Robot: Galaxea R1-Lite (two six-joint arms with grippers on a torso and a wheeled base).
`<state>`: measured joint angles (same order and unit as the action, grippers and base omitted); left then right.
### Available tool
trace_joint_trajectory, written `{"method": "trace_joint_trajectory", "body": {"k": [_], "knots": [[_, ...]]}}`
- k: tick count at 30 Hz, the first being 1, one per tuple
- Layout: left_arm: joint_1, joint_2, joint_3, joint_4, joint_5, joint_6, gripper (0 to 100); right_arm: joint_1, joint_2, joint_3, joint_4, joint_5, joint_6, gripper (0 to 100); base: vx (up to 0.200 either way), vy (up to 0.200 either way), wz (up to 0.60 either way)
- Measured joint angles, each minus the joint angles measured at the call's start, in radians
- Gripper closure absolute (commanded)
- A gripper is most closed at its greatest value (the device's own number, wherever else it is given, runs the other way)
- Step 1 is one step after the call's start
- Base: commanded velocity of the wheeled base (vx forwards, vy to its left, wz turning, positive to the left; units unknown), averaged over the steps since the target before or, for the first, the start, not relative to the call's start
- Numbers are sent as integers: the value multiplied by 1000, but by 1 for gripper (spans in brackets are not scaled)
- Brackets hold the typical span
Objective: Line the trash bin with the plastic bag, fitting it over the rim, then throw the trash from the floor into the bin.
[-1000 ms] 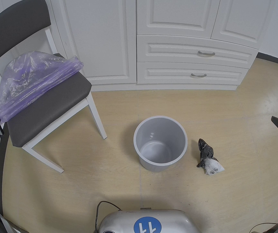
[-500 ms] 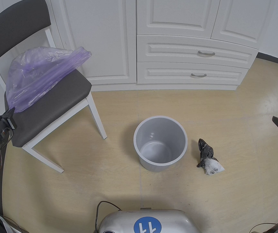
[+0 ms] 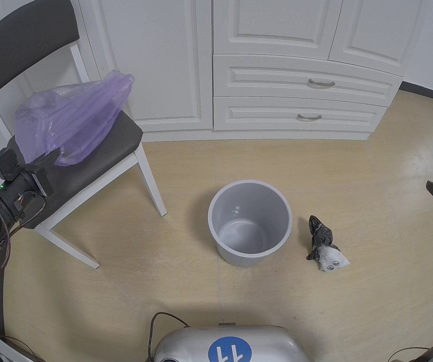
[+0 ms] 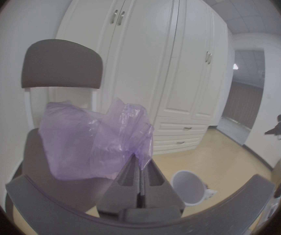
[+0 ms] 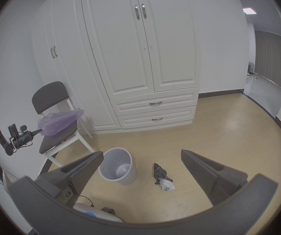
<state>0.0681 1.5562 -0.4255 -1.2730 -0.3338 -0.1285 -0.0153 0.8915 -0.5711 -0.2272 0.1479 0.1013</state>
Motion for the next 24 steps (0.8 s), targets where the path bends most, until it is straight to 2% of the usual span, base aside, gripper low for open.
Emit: {"method": "trace_joint_trajectory", "body": {"k": [5,12,17,24], "knots": [[-134,-96,-40,125,0,-68,100,25,-13,-1,1,2,-12,0,0,0,0],[-289,-156,-76,160,21,-101,100,43,-21,-2,2,3,-20,0,0,0,0],[-399,-161,-94,164,92,-91,100,54,-22,-4,2,3,-21,0,0,0,0],[-533,-104,-130,160,250,26,100,71,-22,-5,1,3,-21,0,0,0,0]]}}
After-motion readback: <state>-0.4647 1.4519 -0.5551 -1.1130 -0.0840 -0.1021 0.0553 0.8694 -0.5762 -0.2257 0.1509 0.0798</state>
